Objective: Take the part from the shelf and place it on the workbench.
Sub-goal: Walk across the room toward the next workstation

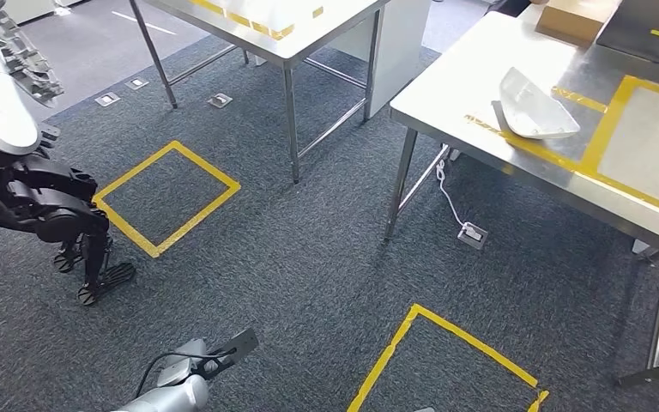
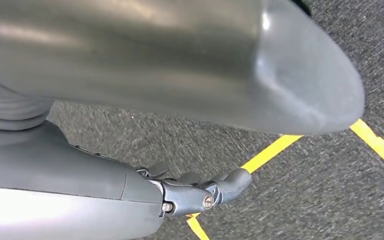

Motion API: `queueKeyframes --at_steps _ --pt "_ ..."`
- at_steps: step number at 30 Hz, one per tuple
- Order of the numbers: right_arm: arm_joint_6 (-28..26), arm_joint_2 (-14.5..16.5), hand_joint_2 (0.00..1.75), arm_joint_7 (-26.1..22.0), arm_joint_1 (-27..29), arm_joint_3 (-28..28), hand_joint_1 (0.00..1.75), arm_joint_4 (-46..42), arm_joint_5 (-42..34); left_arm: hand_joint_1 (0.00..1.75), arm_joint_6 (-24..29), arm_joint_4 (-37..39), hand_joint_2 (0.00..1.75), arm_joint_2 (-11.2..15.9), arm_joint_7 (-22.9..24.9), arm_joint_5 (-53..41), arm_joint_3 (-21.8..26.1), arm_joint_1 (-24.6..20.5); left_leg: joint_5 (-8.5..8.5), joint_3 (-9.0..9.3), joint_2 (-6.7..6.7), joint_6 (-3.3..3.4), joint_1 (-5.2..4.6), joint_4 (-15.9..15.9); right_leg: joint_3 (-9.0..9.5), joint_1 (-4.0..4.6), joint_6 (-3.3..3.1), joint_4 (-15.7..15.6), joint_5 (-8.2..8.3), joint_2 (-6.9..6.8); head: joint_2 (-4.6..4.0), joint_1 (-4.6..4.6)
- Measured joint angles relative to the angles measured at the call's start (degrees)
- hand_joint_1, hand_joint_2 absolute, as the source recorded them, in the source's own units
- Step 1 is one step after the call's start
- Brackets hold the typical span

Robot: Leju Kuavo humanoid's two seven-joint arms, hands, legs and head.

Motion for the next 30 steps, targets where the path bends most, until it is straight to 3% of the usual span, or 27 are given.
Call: queueKeyframes --at_steps 1,3,5,7,8,10,12,14,15,17,19,20,23,25,27,29,30 --pt "0.0 -0.1 0.00 0.0 0.0 -0.1 0.00 0.0 -0.1 0.00 0.0 0.0 0.00 0.0 0.1 0.2 0.2 0.3 -0.02 0.06 -0.85 -0.02 -0.03 0.0 0.84 0.03 -0.24 -2.7 2.17 0.27 0.00 0.02" --pt "-0.1 -0.2 0.00 0.0 0.1 -0.3 0.00 0.0 -0.1 0.00 0.0 0.0 0.00 0.1 0.2 0.5 0.5 0.7 -0.11 0.03 -2.36 -0.26 -0.08 0.2 3.99 0.02 -0.81 -10.7 6.35 2.27 0.00 0.09" --pt "-0.1 -0.4 0.00 -0.1 0.1 -0.5 0.00 0.0 -0.1 0.00 0.0 0.1 0.00 0.2 0.3 1.0 1.0 1.3 -0.07 -0.22 -3.64 -0.91 -0.05 0.3 5.82 0.07 -1.00 -15.0 7.68 3.81 0.00 0.18" --pt "-0.1 -0.4 0.00 -0.1 0.1 -0.6 0.00 0.0 -0.1 0.00 0.0 0.1 0.00 0.5 0.3 1.5 1.6 2.2 0.15 -0.40 -4.68 -1.80 0.07 0.0 6.10 0.14 -1.22 -15.6 7.63 3.15 0.00 0.20" --pt "-0.1 -0.4 0.00 -0.1 0.0 -0.7 0.00 0.0 -0.1 0.00 0.0 0.1 0.00 0.7 0.3 1.7 1.8 2.8 0.12 -0.44 -4.19 -2.13 0.10 0.1 6.30 0.08 -1.52 -15.8 7.77 2.62 0.00 0.20" --pt "-0.1 -0.4 0.00 -0.1 0.0 -0.7 0.00 0.0 -0.1 0.00 0.1 0.2 0.00 0.9 0.2 2.1 2.3 3.4 -1.42 -1.59 -1.19 -2.62 -0.07 2.6 6.76 -0.12 -2.27 -16.4 7.99 1.32 0.00 -0.18" --pt "-0.1 -0.4 0.00 -0.2 0.2 -0.7 0.00 0.0 -0.1 0.00 0.2 0.3 0.00 1.0 0.0 2.7 2.9 3.9 -4.89 -4.87 1.80 -3.01 -0.06 9.4 6.97 -0.02 -2.74 -16.5 7.86 -0.20 0.00 -0.59" --pt "-0.1 -0.4 0.00 -0.2 0.3 -0.7 0.00 0.0 -0.1 0.00 0.3 0.3 0.00 1.0 -0.2 3.3 3.5 4.8 -6.92 -7.74 2.37 -3.41 0.18 15.3 7.06 0.02 -2.81 -16.5 7.66 -1.72 0.00 -0.63" --pt "-0.1 -0.4 0.00 -0.2 0.3 -0.7 0.00 0.0 0.0 0.00 0.4 0.3 0.00 1.0 -0.3 3.5 3.8 5.4 -6.43 -7.73 2.50 -3.54 0.31 15.5 7.15 0.00 -2.73 -16.4 7.55 -2.39 0.00 -0.64" --pt "-0.1 -0.4 0.00 -0.2 0.3 -0.7 0.00 0.0 0.0 0.00 0.5 0.4 0.00 1.1 -0.3 4.0 4.3 6.4 -3.07 -4.29 3.63 -3.65 0.49 9.4 7.52 -0.04 -2.35 -16.4 7.21 -3.71 0.00 -0.67" --pt "-0.1 -0.4 0.00 -0.2 0.3 -0.7 0.00 0.0 -0.1 0.00 0.5 0.4 0.00 1.0 -0.5 4.2 4.7 6.8 -0.88 -0.47 5.73 -3.10 0.28 2.4 7.90 0.22 -1.66 -16.2 6.70 -4.97 0.00 -0.65" --pt "-0.1 -0.4 0.00 -0.2 0.2 -0.7 0.00 0.0 -0.2 0.00 0.4 0.4 0.00 0.8 -0.5 4.3 4.9 7.0 -0.64 0.38 6.29 -2.63 0.14 0.7 8.07 0.39 -1.30 -16.1 6.49 -5.50 0.00 -0.56" --pt "-0.3 -0.5 0.00 -0.4 0.1 -0.9 0.00 0.0 -0.6 0.00 0.1 0.4 0.00 0.6 -0.6 4.4 5.4 8.1 -0.77 0.40 5.02 -1.18 -0.08 0.3 8.64 0.31 -0.22 -16.2 6.09 -6.46 0.00 -0.31" --pt "-0.6 -0.5 0.00 -0.7 0.2 -1.0 0.00 0.0 -0.9 0.00 0.0 0.5 0.00 0.5 -0.5 4.5 5.7 8.7 -0.59 0.50 3.89 -0.38 0.05 0.0 8.01 -0.01 0.35 -14.1 4.40 -4.27 0.00 -0.18" --pt "-0.9 -0.5 0.00 -0.8 0.4 -1.1 0.00 0.0 -1.1 0.00 0.0 0.5 0.00 0.1 -0.4 4.8 5.9 9.1 -0.45 0.45 2.62 0.13 0.07 0.0 4.96 -0.06 0.46 -7.6 0.88 -1.21 0.00 0.05" --pt "-1.0 -0.5 0.00 -0.8 0.8 -1.3 0.00 0.0 -1.2 0.00 0.0 0.5 0.00 -0.2 -0.3 5.3 6.2 9.6 -0.43 0.39 1.15 0.31 -0.10 0.0 1.37 0.09 0.33 -0.9 -1.42 -0.27 0.00 0.19" --pt "-1.0 -0.5 0.00 -0.8 0.8 -1.3 0.00 0.0 -1.1 0.00 0.0 0.5 0.00 -0.2 -0.3 5.5 6.4 10.0 -0.44 0.40 0.41 0.32 -0.18 0.0 0.67 0.16 0.18 -0.1 -0.98 -0.13 0.00 0.21"
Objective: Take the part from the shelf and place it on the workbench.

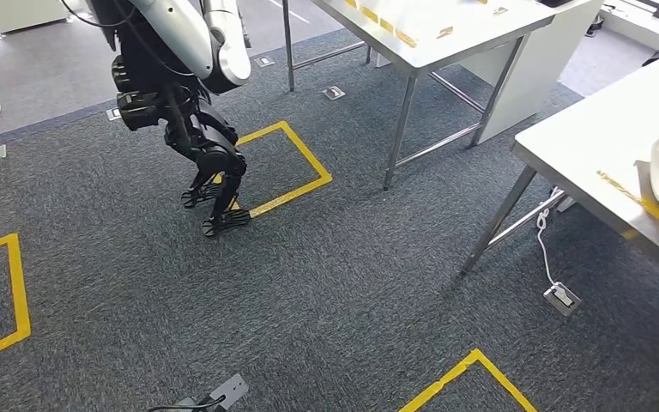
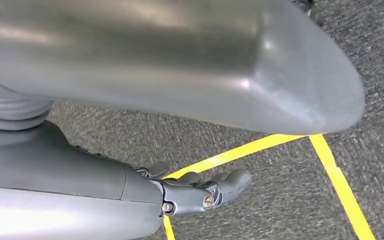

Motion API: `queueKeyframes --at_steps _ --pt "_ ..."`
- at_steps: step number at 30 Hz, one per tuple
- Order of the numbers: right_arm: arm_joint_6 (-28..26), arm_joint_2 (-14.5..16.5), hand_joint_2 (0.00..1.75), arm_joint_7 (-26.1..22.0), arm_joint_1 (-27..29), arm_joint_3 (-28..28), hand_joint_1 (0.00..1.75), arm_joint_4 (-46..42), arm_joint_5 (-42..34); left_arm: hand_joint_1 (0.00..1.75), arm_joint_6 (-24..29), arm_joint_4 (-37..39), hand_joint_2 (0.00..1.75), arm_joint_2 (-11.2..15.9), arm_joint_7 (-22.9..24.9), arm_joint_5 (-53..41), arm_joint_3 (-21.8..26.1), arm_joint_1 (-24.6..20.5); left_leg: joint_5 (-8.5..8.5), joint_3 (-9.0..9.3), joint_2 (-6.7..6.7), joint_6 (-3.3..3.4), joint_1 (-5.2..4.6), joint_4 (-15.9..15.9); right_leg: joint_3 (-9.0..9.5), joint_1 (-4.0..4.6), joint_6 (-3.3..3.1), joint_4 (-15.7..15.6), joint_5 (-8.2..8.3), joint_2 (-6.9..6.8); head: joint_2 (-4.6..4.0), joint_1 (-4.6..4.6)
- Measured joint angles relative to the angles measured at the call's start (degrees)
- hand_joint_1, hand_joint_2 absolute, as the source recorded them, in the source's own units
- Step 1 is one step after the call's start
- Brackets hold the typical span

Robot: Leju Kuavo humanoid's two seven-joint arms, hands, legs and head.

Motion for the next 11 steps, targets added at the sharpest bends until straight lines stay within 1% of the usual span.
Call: queueKeyframes --at_steps 1,2,3,4,5,6,7,8,9,10,11 --pt "0.0 0.0 0.00 0.1 0.0 0.0 0.00 0.0 0.1 0.00 0.0 0.0 0.00 0.0 0.0 0.3 0.3 0.4 0.00 0.02 -0.74 -0.02 -0.05 0.1 0.40 0.04 -0.21 -1.4 1.53 0.19 0.00 0.01" --pt "0.0 0.0 0.00 0.1 -0.1 0.0 0.00 0.0 0.1 0.00 0.1 0.1 0.00 -0.1 0.0 0.6 0.5 0.7 0.02 0.05 -1.50 -0.06 -0.07 0.1 1.89 0.06 -0.49 -5.0 3.83 0.72 0.00 0.02" --pt "0.0 0.0 0.00 0.2 -0.1 0.0 0.00 0.0 0.2 0.00 0.1 0.1 0.00 -0.1 -0.1 0.9 0.8 0.9 0.04 0.03 -2.22 -0.17 -0.04 0.2 3.73 0.03 -0.76 -9.0 5.69 1.94 0.00 0.04" --pt "0.0 -0.1 0.00 0.2 -0.2 0.0 0.00 0.0 0.3 0.00 0.2 0.1 0.00 -0.2 -0.2 1.1 1.1 1.1 0.06 -0.04 -2.90 -0.40 -0.07 0.3 5.25 0.06 -0.94 -12.5 6.99 3.05 0.00 0.05" --pt "0.0 -0.1 0.00 0.3 -0.3 0.0 0.00 0.0 0.4 0.00 0.3 0.1 0.00 -0.2 -0.3 1.4 1.3 1.3 0.14 -0.16 -3.47 -0.71 -0.05 0.3 6.26 0.13 -1.08 -14.7 7.60 3.85 0.00 0.07" --pt "0.1 -0.1 0.00 0.4 -0.4 0.0 0.00 0.0 0.4 0.00 0.4 0.1 0.00 -0.2 -0.5 1.6 1.6 1.6 0.24 -0.28 -3.96 -1.10 0.00 0.2 6.56 0.25 -1.20 -15.4 7.51 4.23 0.00 0.06" --pt "0.1 -0.2 0.00 0.5 -0.5 0.0 0.00 0.0 0.4 0.00 0.5 0.1 0.00 -0.2 -0.5 1.8 1.9 2.0 0.40 -0.36 -4.44 -1.56 0.05 0.1 6.56 0.42 -1.38 -15.6 7.61 3.77 0.00 0.05" --pt "0.1 -0.2 0.00 0.6 -0.5 0.0 0.00 0.0 0.4 0.00 0.5 0.2 0.00 -0.2 -0.6 2.0 2.1 2.4 0.59 -0.47 -4.90 -1.98 0.14 -0.2 6.64 0.43 -1.70 -15.7 7.76 3.23 0.00 0.03" --pt "0.0 -0.1 0.00 0.7 -0.6 0.0 0.00 0.0 0.4 0.00 0.6 0.2 0.00 -0.2 -0.6 2.1 2.3 2.8 0.52 -0.64 -4.47 -2.28 0.15 0.0 6.77 0.38 -2.07 -15.9 7.99 2.68 0.00 0.02" --pt "0.0 -0.1 0.00 0.7 -0.7 0.0 0.00 0.0 0.4 0.00 0.6 0.2 0.00 -0.2 -0.6 2.2 2.5 3.1 -0.04 -1.13 -3.28 -2.49 0.09 0.9 6.91 0.30 -2.44 -16.2 8.21 2.03 0.00 -0.13" --pt "0.0 -0.1 0.00 0.8 -0.7 0.0 0.00 0.0 0.4 0.00 0.6 0.3 0.00 -0.2 -0.6 2.3 2.6 3.2 -0.30 -1.37 -2.66 -2.58 0.03 1.3 7.01 0.19 -2.64 -16.5 8.37 1.69 0.00 -0.19"
